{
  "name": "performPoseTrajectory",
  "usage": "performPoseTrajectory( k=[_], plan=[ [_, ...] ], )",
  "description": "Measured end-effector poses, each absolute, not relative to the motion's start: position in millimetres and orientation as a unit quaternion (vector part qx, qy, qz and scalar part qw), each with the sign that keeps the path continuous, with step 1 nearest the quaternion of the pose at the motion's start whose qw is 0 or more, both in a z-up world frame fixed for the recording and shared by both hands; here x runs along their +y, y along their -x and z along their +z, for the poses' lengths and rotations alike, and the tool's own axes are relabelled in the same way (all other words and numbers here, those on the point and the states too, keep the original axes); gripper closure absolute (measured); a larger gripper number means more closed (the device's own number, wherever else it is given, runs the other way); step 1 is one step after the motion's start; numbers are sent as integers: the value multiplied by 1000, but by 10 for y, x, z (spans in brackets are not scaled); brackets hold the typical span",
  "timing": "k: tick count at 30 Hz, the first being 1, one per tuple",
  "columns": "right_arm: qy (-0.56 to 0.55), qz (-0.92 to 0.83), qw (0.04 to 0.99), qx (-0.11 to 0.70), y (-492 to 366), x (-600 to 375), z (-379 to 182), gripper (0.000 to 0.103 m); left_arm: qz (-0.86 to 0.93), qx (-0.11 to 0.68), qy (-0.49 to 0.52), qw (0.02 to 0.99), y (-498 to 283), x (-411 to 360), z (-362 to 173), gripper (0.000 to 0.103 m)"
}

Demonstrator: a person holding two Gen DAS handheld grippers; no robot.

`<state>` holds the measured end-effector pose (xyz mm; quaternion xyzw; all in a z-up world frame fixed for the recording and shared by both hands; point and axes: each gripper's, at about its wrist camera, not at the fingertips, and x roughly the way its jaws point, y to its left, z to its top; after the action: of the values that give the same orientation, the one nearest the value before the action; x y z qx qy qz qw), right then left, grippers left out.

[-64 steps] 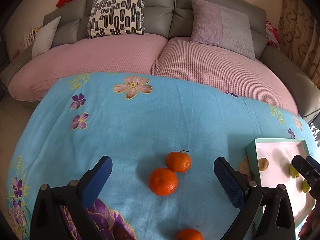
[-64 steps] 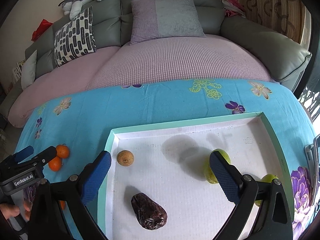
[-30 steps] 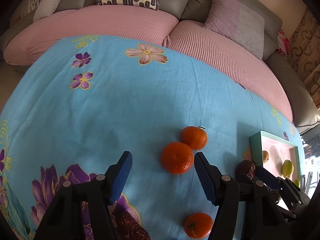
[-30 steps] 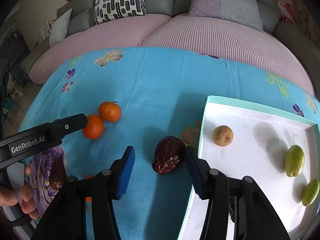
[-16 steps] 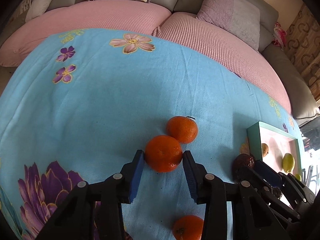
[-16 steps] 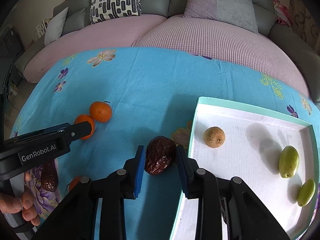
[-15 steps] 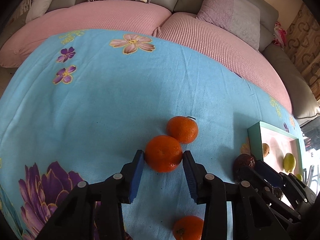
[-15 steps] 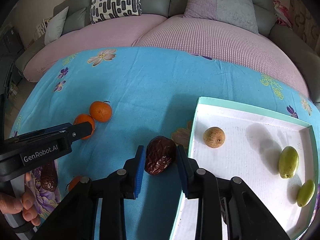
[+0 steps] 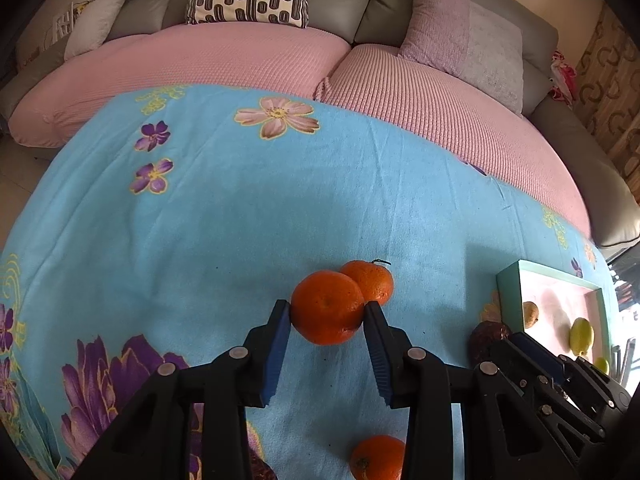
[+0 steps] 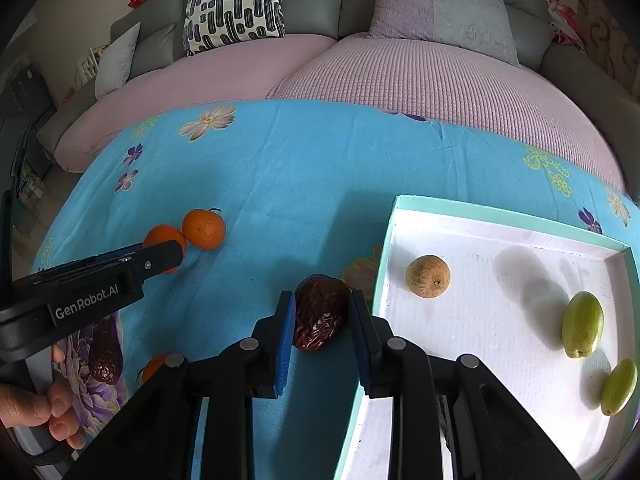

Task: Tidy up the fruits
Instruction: 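Close the left tool on the tangerine while the right tool grasps the date, then carry the tangerine with the left tool while the right tool carries the date over the tray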

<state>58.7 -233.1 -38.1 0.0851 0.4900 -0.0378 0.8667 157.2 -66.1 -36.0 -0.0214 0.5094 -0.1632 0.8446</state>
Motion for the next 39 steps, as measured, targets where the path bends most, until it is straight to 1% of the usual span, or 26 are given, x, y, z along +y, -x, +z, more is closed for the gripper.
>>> performPoseTrajectory(
  k=[1,12,15,17,21,22,23,25,32,33,34,35,37,39],
  plan=[
    [-88,-36,868,488,-579,-2346,-370,81,-164,508,21,846,-1567,-661,-346,63],
    [-84,-31,868,489,-590,-2367,-384,81,-154,512,26,845,-1590,-603,-381,63],
    [-100,-25,869,484,-584,-2411,-391,80,-152,511,33,846,-1604,-562,-378,63],
    [-114,-14,869,480,-580,-2435,-393,72,-152,511,38,845,-1612,-538,-380,63],
    [-107,-14,869,482,-592,-2385,-387,66,-155,513,52,843,-1626,-488,-397,63],
    [-100,-10,870,483,-599,-2356,-387,60,-156,514,56,842,-1633,-472,-406,63],
    [-96,-2,870,483,-608,-2320,-388,51,-156,515,61,840,-1641,-453,-413,63],
    [-99,17,869,484,-610,-2275,-386,45,-156,517,71,839,-1656,-411,-426,63],
    [-135,31,874,465,-567,-2338,-317,45,-155,516,87,838,-1674,-320,-414,63],
    [-127,12,876,465,-571,-2347,-307,45,-156,515,89,838,-1677,-316,-413,63],
    [-117,-2,877,466,-577,-2353,-308,48,-156,515,89,838,-1677,-313,-412,63],
    [-115,-1,877,466,-587,-2348,-316,49,-157,515,88,838,-1681,-313,-412,63],
    [-96,-11,877,470,-611,-2293,-342,49,-157,515,88,838,-1681,-313,-414,63],
    [-50,-26,874,482,-657,-2175,-369,49,-156,516,87,838,-1681,-320,-417,63]
  ],
)
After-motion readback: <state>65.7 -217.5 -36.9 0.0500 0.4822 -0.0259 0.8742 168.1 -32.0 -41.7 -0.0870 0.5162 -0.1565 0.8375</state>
